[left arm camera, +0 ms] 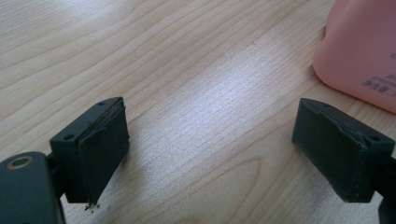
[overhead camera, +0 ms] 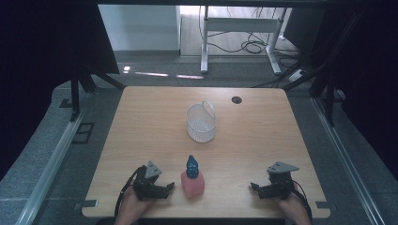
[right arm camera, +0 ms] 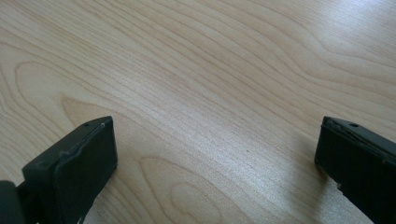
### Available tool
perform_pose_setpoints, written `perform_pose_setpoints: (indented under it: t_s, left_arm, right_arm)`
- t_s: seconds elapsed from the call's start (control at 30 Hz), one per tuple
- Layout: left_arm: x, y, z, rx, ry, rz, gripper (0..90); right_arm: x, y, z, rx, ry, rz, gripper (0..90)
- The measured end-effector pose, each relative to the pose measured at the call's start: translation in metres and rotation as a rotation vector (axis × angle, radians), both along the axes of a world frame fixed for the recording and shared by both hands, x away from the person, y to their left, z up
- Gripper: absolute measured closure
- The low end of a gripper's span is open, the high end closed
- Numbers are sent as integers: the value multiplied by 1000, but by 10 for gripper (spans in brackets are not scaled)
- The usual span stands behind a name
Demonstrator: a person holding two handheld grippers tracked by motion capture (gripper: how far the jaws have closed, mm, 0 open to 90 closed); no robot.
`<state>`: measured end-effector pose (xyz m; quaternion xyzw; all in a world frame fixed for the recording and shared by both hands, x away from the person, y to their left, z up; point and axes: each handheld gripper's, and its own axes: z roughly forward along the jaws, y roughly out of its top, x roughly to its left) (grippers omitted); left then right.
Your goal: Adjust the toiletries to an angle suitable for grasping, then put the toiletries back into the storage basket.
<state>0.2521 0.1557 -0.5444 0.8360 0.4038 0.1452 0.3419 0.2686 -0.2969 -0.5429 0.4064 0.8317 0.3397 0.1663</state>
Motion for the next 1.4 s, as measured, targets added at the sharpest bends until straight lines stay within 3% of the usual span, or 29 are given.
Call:
perform_pose_setpoints:
  t_s: [0.77, 1.4]
  left_arm:
    - [1, 0, 1, 5, 3, -5, 104]
    - [-1, 1, 6, 25, 39, -11, 123]
  right_arm:
    - [0, 0, 0, 1, 0, -1, 0]
    - [0, 0, 0, 1, 0, -1, 0]
